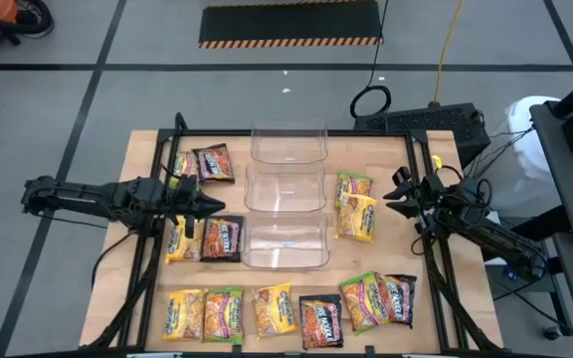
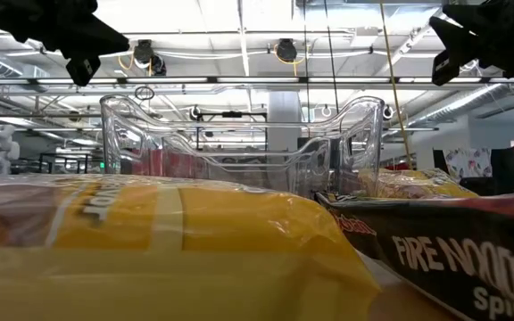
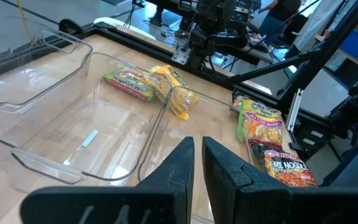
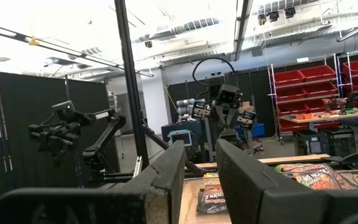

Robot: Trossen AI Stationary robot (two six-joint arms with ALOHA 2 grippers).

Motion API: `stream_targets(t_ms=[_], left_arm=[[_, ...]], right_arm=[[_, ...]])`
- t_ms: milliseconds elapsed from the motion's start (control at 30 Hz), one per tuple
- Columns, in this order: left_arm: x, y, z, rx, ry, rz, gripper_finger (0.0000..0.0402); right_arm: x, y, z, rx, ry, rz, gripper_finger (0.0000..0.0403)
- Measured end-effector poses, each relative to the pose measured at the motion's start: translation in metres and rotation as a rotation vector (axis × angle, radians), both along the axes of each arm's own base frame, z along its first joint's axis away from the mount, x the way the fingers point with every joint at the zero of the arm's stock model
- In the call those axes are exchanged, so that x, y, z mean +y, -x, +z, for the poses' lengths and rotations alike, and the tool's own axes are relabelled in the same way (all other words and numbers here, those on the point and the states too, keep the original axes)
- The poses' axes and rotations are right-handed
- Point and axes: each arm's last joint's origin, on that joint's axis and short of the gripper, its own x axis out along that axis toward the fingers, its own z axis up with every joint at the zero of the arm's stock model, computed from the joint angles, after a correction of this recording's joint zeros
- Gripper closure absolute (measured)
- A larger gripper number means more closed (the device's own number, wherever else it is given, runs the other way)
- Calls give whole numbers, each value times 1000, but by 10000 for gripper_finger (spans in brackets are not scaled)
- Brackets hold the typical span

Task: Sort Maruchan noodles

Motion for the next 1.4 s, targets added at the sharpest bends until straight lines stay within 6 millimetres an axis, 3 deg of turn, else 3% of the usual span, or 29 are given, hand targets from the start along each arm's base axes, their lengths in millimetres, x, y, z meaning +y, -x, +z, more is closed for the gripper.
stream_targets(t_ms=[867,1000,1200,1400], left_arm=[[0,0,0,1,-4,-1,364],[0,0,0,0,-10,-2,364],[0,0,0,0,-10,-2,364],[0,0,0,0,-21,-5,364]], right_arm=[[0,0,0,2,-8,2,316],[0,0,0,32,-164,49,316],[-4,0,1,2,-282,-35,316],[-5,1,3,-33,-316,-67,316]])
